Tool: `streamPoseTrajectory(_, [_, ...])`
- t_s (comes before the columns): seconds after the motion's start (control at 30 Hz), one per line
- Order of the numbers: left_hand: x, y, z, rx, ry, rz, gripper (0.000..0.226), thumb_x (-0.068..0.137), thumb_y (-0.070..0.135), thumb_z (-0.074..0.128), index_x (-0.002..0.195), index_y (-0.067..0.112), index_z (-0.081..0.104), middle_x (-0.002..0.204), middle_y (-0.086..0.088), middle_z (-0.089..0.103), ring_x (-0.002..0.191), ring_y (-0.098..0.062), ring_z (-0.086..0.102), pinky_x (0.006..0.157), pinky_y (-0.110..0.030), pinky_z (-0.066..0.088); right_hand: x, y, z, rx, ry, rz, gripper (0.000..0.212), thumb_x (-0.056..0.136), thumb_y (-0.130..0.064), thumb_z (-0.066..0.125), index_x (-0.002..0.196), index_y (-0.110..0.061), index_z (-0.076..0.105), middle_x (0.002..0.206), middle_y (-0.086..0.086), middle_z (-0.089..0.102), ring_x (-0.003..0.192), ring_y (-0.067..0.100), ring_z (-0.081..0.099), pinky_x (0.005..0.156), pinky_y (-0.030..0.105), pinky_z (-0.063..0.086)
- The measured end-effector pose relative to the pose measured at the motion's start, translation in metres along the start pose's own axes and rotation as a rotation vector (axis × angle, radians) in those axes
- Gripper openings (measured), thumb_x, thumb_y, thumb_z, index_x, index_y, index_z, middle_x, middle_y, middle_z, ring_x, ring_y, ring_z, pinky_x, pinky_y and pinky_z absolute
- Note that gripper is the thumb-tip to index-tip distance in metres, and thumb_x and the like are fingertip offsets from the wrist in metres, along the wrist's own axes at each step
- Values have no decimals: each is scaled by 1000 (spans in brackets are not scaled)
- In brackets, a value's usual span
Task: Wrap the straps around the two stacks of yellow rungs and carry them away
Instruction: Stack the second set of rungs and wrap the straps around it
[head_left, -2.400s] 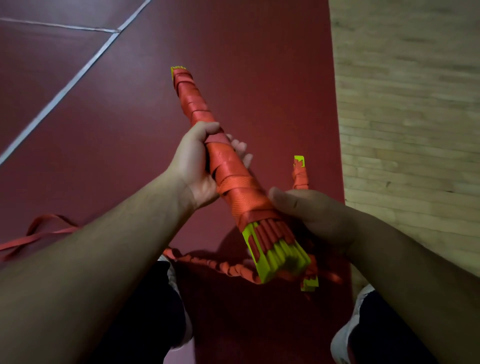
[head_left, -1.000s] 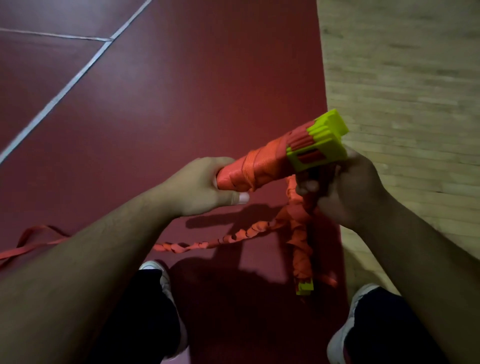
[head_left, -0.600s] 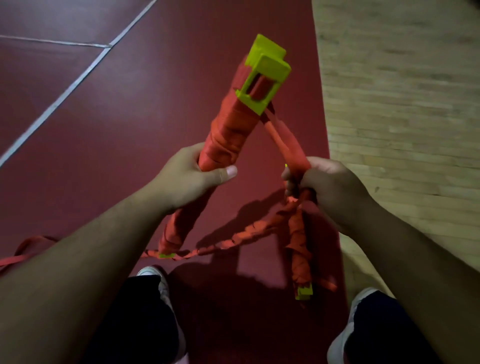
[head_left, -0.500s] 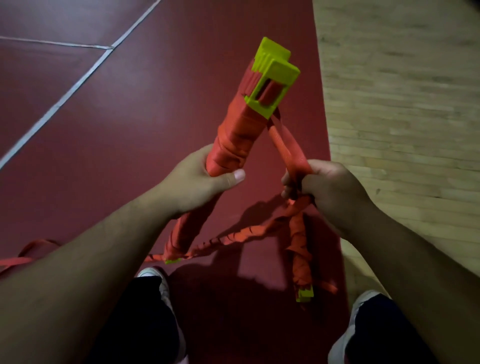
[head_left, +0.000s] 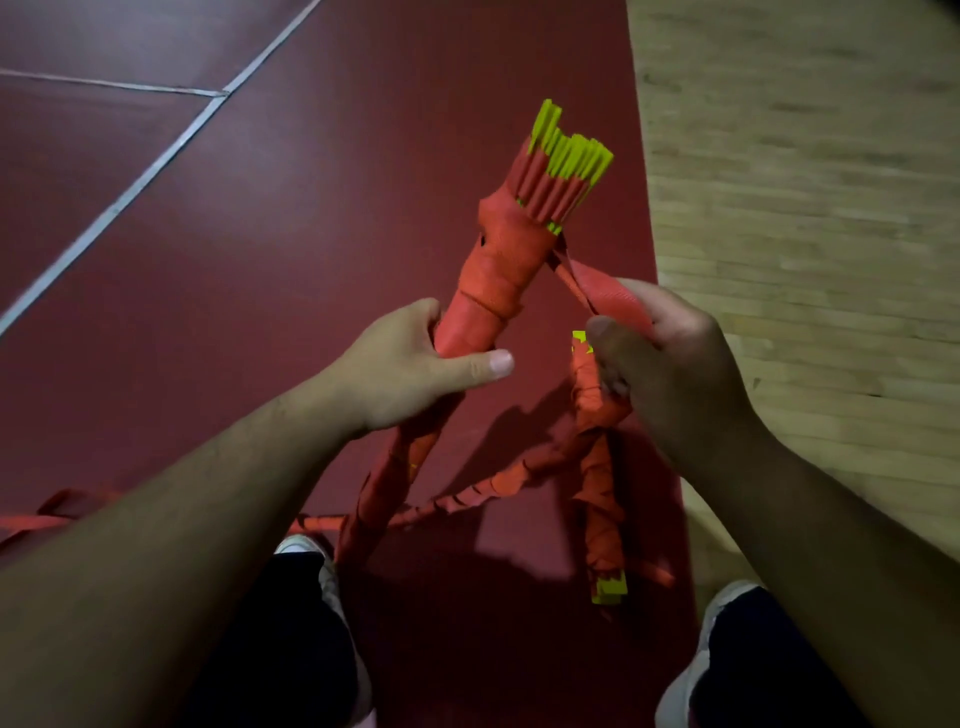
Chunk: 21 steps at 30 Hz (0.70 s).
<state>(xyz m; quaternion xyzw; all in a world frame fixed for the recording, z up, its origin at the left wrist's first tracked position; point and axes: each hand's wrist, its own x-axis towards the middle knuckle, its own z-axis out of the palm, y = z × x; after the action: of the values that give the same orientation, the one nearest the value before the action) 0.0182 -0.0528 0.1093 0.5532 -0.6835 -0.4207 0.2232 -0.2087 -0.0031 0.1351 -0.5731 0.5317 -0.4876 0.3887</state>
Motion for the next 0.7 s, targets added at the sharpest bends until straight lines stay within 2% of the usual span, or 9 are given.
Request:
streamPoseTrajectory(0.07, [-2,2,3,-48,-19,1,94,51,88,72,110,16,60,96,-12,70,86,-24,69,83,-56,56,-2,-1,2,-29,-7,-43,18,83,-36,64,100,-33,69,60,-16,55,58,4,50,60,27,42])
streamPoseTrajectory(0.13, [-5,5,7,-110,-40,13,93,54,85,73,120,21,56,102,-9,70,95,-27,70,86,-57,55,-4,-3,3,-44,-15,-103,16,85,-35,67,101,-35,67,64,-19,57,61,0,52,60,19,43])
streamPoseTrajectory(0.23, [-5,7,13,-68,-67,50,85,69,80,66,129,25,41,100,3,64,86,-6,65,77,-30,57,-4,-5,3,-78,6,-138,20,85,-40,73,103,-34,66,66,-23,58,63,-4,54,61,11,42])
streamPoseTrajectory(0.3, [-5,7,15,-77,-131,45,77,78,70,66,131,27,32,95,5,61,77,0,61,69,-23,53,-4,-4,2,-97,28,-126,20,83,-44,70,100,-33,66,66,-19,58,62,-4,53,59,9,41])
streamPoseTrajectory(0.4, [-5,7,11,-143,-195,6,74,76,60,65,134,29,33,101,1,64,85,-10,65,83,-39,56,-4,-1,0,-116,50,-114,16,83,-44,72,94,-35,65,65,-19,59,61,-5,53,58,9,40])
streamPoseTrajectory(0.47, [-4,5,10,-48,-169,55,70,67,68,66,124,31,47,96,6,66,84,-10,64,82,-40,56,-4,0,0,-141,51,-129,13,84,-42,73,89,-34,65,64,-23,58,62,-5,54,58,9,40])
streamPoseTrajectory(0.57, [-5,7,13,57,-61,125,52,56,74,70,86,34,56,68,17,61,63,-3,56,66,-28,49,-6,-3,3,-166,34,-162,11,84,-39,72,82,-34,63,61,-23,54,60,-5,51,57,7,36])
streamPoseTrajectory(0.63, [-4,7,17,31,6,121,52,55,73,73,78,28,56,61,15,59,57,-4,54,59,-25,45,-7,-8,6,-181,-1,-208,11,86,-35,71,83,-36,60,59,-23,51,59,-6,48,58,6,34])
streamPoseTrajectory(0.7, [-4,8,19,-81,33,99,61,57,67,76,77,13,56,60,6,59,54,-10,54,57,-29,45,-7,-10,8,-176,-32,-236,11,89,-29,70,91,-34,60,61,-27,52,64,-8,51,62,5,35])
